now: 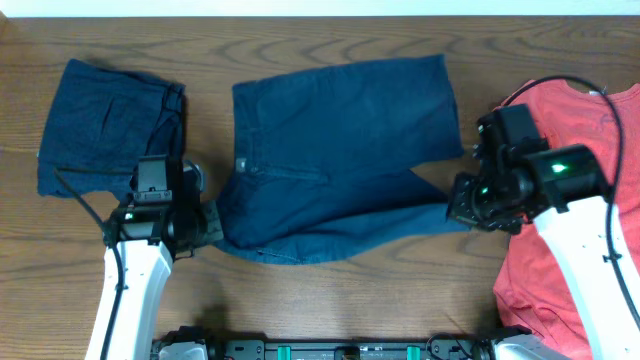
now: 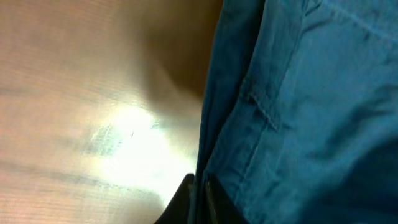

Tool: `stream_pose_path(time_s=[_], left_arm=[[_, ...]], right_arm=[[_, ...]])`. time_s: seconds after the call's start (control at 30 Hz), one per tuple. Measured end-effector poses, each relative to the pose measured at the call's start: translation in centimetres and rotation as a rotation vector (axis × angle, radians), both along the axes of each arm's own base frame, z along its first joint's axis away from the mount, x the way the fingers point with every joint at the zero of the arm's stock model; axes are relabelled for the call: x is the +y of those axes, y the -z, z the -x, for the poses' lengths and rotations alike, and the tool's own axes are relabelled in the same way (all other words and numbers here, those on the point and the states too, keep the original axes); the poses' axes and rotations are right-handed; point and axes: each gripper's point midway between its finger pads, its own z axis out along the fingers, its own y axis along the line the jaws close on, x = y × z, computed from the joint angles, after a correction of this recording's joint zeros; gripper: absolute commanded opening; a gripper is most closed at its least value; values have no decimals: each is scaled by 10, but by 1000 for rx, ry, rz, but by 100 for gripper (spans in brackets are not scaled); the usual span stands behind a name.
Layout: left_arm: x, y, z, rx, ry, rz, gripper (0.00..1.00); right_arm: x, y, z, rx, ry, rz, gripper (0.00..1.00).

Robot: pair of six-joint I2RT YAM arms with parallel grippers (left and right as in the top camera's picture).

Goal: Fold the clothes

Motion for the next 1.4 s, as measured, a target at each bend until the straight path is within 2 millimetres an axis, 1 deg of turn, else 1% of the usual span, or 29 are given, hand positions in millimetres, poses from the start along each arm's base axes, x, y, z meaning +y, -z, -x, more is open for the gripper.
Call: stream_pose_path(time_s=[0.1, 0.17, 0.3, 0.37, 0.47, 0.5, 0.6, 0.67, 0.73, 0.8, 0.83, 0.87, 0.93, 0.97, 1.0, 1.13, 1.17, 1.2, 1.23, 1.27, 1.3, 1.33, 1.4], left_arm=[[4, -6, 14, 28, -7, -27, 6], [6, -12, 20, 34, -9, -36, 6], [6, -34, 30, 46, -14, -38, 6], [6, -47, 30, 35, -15, -39, 6], [6, -66, 24, -12, -18, -40, 6], [6, -69, 22, -23, -19, -41, 6], [6, -71, 20, -29, -27, -38, 6], [5, -71, 14, -40, -31, -32, 6], [6, -71, 0, -76, -33, -30, 6], [6, -71, -16, -113, -35, -31, 6], [7, -71, -25, -132, -36, -32, 6], [8, -70, -33, -150, -37, -33, 6], [9, -69, -52, -187, -38, -37, 6], [10, -68, -65, -215, -39, -40, 6], [11, -67, -74, -234, -40, -43, 6], [14, -59, -120, -319, -42, -50, 6], [15, -56, -132, -345, -43, -53, 9], [16, -52, -144, -365, -44, -56, 23], [18, -48, -158, -391, -43, -64, 50], [19, -44, -168, -410, -42, -68, 65], [20, -38, -180, -426, -48, -69, 73], [21, -29, -188, -428, -49, -71, 75], [21, -10, -190, -386, -48, -71, 80]], right_arm=[[-4, -20, -9, -58, 5, -3, 1], [-6, -34, -15, -100, 9, -6, 1], [-5, -60, -26, -185, 4, -16, 1], [-4, -74, -34, -244, 3, -26, 1], [1, -96, -55, -365, 4, -50, 1], [2, -102, -63, -404, 4, -58, 1], [8, -118, -88, -519, 3, -81, 1], [12, -129, -108, -597, -1, -100, 1], [17, -135, -129, -655, -4, -114, 1], [22, -136, -151, -696, -3, -122, 1], [25, -132, -167, -711, -3, -124, 1], [26, -129, -177, -721, -1, -125, 1], [30, -113, -204, -725, 3, -118, 1], [31, -102, -218, -723, 7, -111, 1], [32, -95, -226, -720, 11, -106, 1], [37, -57, -274, -736, 21, -96, 2], [38, -51, -283, -745, 24, -94, 33], [39, -42, -291, -747, 26, -93, 57], [41, -32, -305, -765, 26, -94, 79], [43, -26, -315, -786, 24, -93, 85], [44, -14, -325, -793, 13, -84, 87], [44, 0, -330, -780, 4, -73, 88], [40, 35, -328, -698, -15, -43, 89]])
